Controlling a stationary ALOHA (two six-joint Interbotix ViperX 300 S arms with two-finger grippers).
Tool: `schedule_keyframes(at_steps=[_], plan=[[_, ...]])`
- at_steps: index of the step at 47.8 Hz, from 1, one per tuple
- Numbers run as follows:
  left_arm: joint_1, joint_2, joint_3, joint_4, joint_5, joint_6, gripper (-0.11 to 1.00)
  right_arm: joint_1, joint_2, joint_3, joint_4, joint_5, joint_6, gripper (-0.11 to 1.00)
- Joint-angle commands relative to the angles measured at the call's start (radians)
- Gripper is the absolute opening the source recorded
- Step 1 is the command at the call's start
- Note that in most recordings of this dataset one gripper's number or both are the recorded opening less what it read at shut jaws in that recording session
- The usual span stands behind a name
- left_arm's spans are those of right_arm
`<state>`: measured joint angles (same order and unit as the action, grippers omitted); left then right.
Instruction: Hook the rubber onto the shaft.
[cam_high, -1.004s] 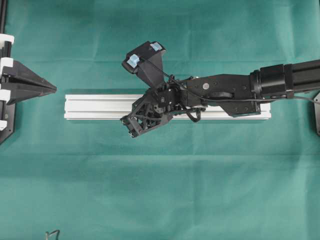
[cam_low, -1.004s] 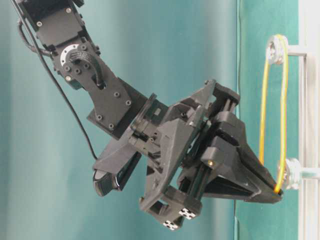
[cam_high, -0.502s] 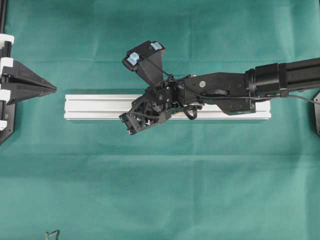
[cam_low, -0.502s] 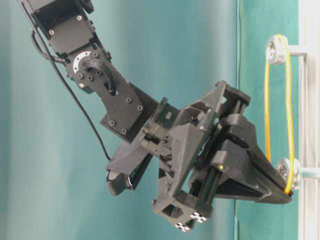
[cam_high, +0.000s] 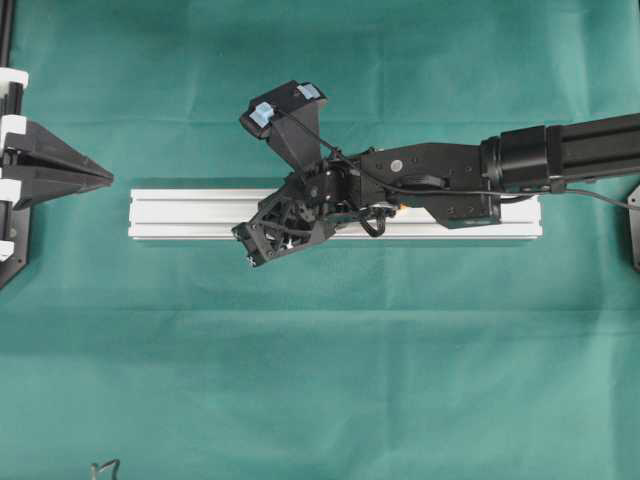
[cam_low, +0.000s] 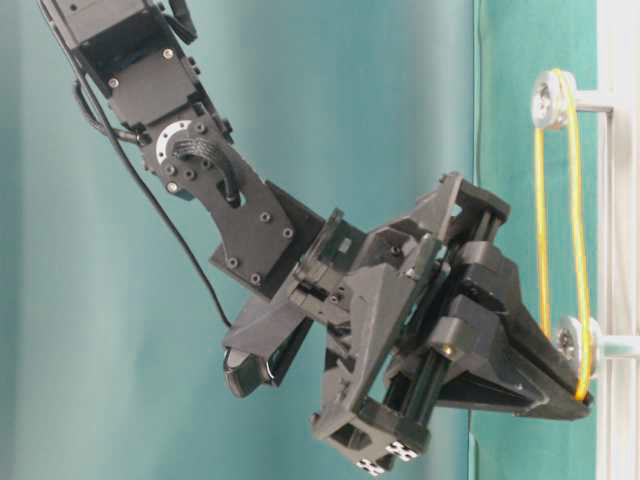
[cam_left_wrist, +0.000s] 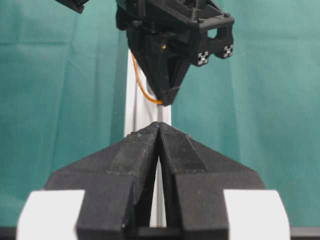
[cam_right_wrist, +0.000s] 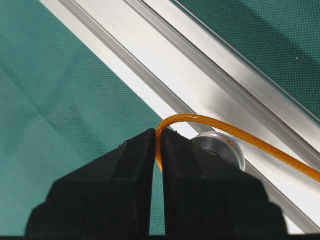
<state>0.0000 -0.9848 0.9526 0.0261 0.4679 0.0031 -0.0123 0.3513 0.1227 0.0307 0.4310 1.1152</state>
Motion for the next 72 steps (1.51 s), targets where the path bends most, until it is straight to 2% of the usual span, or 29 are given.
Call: schedule_keyframes(at_steps=[1,53,72], plan=[[-0.003,0.008,-0.032,0.003,-0.006,0.002,0.00,0.002,-0.011,-0.020,0.006,-0.005,0.000,0.07],[-0.003,0.008,-0.032,0.003,-0.003,0.002,0.00,0.025,0.002,-0.011,0.015,-0.003,0.000,0.07],[-0.002,0.008,-0.032,0.003,-0.003,0.002,0.00,0.037,-0.034,0.043,0.015,-0.006,0.005,0.07]])
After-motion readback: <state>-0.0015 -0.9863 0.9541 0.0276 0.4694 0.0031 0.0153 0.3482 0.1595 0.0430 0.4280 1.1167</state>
